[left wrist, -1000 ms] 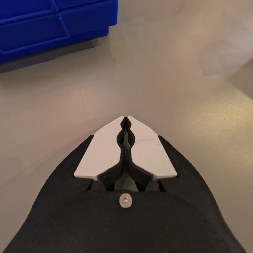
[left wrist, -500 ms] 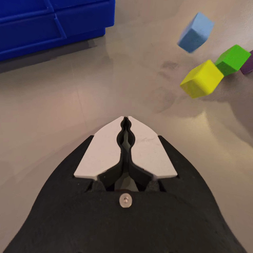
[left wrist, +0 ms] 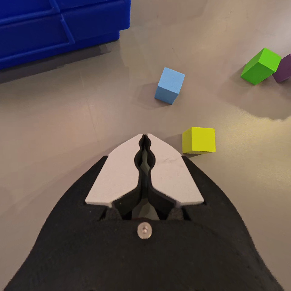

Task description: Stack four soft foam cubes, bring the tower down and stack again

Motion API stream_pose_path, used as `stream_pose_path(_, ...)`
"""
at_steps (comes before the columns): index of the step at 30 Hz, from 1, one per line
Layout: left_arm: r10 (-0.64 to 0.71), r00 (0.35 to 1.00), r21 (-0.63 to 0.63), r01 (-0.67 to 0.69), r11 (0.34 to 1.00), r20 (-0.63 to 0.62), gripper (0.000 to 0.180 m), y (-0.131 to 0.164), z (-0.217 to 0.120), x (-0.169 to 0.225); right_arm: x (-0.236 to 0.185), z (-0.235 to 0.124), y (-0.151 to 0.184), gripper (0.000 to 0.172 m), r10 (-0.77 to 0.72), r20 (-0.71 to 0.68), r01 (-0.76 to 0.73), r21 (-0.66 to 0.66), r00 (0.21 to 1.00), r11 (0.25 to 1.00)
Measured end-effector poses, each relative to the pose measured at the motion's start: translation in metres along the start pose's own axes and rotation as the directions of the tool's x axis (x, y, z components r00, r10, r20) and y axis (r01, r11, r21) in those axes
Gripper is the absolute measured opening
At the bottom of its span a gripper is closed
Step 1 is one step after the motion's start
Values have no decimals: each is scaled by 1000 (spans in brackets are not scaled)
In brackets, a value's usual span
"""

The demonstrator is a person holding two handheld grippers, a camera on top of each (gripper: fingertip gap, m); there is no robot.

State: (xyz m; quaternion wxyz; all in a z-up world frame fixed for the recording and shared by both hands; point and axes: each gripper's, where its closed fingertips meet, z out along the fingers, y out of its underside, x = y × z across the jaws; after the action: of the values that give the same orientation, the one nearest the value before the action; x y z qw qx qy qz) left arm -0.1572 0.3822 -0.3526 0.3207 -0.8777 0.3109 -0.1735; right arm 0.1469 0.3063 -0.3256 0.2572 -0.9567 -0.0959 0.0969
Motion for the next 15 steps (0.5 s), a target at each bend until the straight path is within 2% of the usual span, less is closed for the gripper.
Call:
stream_pose_path(6,-7,1000,5,8,1000,-23,4,0,-1,1,9,8,6,0,-14,-23,13,-18,1000,1000)
stream_pose_path(9,-5,1000,14,5,1000,-7,19,-1,-2,0,8,11,6,0,-24,-20,23,-24,1000,999)
stream_pose_path(15,-12,1000,15,12,1000,-20,21,-2,-1,0,2,13,4,3,-68,20,68,-5,998,998)
